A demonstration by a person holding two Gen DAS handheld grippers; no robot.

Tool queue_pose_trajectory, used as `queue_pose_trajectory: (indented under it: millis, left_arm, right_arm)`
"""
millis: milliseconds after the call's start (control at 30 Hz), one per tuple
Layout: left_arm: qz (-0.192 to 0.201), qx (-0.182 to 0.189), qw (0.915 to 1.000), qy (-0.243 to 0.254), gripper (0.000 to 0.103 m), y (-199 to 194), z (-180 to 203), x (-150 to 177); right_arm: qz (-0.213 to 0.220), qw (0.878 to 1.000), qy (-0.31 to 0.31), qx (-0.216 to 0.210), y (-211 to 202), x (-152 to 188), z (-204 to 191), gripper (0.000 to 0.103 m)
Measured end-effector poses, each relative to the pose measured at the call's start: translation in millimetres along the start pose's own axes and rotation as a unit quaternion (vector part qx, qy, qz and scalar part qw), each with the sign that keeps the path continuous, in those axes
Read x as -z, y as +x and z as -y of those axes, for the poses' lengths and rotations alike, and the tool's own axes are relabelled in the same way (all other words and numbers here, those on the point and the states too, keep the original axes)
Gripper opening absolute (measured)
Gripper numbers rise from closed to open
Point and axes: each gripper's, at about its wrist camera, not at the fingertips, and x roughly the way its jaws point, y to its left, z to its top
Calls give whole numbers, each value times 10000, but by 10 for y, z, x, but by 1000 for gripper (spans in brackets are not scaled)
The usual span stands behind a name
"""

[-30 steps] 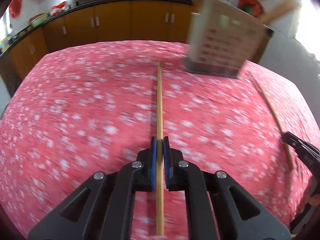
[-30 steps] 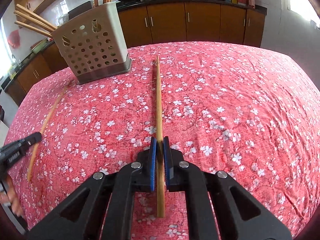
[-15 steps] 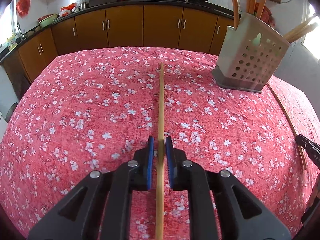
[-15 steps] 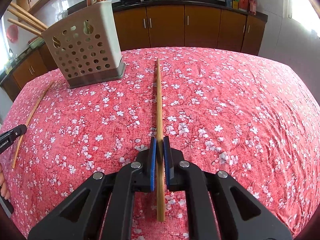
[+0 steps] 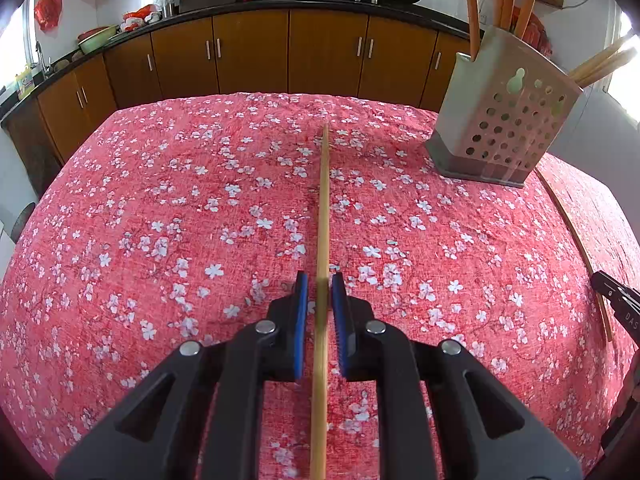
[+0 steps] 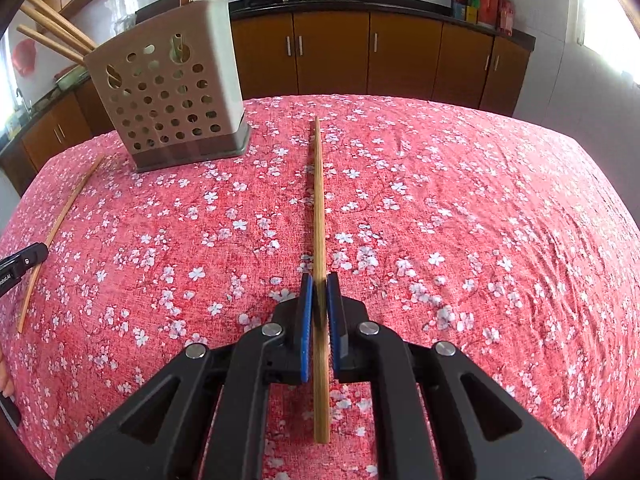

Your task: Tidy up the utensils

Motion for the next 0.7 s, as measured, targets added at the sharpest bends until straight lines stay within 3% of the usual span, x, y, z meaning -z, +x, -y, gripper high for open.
queue_pose_trajectory:
  millis: [700]
  left_arm:
    - [2,0,10000,-12,15,-4,-8,-1]
  right_arm:
    - [-1,10000,30,-47,6,2,14,9]
